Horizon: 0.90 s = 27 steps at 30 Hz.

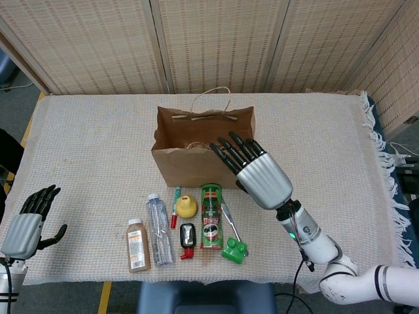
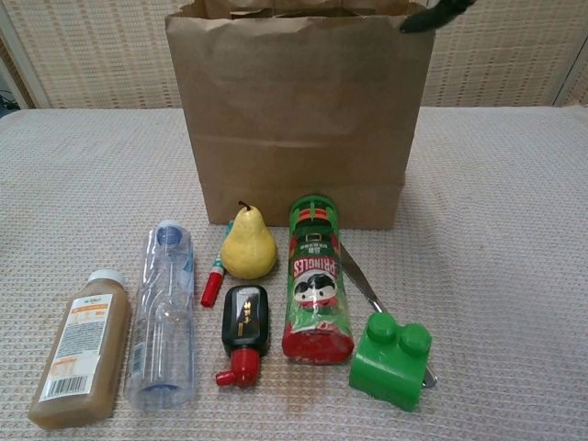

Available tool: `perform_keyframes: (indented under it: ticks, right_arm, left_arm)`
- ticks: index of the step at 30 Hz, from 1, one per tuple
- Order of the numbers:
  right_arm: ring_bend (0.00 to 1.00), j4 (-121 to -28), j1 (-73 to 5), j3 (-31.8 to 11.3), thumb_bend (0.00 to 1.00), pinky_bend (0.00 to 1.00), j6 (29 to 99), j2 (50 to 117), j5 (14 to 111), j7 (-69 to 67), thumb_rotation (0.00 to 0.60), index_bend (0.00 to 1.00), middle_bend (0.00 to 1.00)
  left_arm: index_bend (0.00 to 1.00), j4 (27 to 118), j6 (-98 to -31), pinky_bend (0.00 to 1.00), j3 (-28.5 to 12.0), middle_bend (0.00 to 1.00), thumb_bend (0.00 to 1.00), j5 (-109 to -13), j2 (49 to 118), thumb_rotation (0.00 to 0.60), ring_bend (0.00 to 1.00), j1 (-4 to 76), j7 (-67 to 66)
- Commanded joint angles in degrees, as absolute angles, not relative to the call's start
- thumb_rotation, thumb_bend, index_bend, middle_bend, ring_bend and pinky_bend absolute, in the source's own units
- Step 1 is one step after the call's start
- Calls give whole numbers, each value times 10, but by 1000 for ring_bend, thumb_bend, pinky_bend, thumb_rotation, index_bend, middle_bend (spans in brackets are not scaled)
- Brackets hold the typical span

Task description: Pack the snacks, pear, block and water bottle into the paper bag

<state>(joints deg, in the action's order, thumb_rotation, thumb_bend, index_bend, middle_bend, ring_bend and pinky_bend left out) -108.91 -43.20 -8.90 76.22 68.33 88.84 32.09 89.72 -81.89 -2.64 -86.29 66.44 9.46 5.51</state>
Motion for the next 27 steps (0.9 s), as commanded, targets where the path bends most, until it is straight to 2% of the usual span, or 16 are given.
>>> perform_keyframes:
  ticks: [1,5,8,12,17,23,27]
  right_arm:
    - [75,-1124,-399,16,0,251,719,574,1041,164,600,20,131]
    - [63,-1116,-406,56,0,217,661,552,1096,157,600,0,130]
    - [53,-1100,-419,63,0,199,606,561,1112,193,600,0,124]
    - [39,-1069,-441,50,0,179,532,592,1103,244,600,0,108]
    - [21,-1034,-463,22,0,162,449,643,1045,281,600,0,89]
    - [0,-977,-484,-13,0,131,390,712,976,330,600,0,60]
    - [0,-946,-497,-33,0,123,374,755,943,354,600,0,56]
  left_arm:
    - [0,895,-820,69,-28,0,343,-860,666,600,0,95,52]
    - [0,895,-817,69,-29,0,343,-857,669,600,0,96,46]
    - [0,896,-816,70,-29,0,343,-858,670,600,0,97,41]
    - [0,897,-816,69,-29,0,344,-858,670,600,0,97,41]
    - [0,895,-814,69,-30,0,344,-854,668,600,0,97,49]
    - [0,895,-815,69,-29,0,343,-858,666,600,0,97,57]
    - [0,895,-814,69,-30,0,344,-856,665,600,0,97,63]
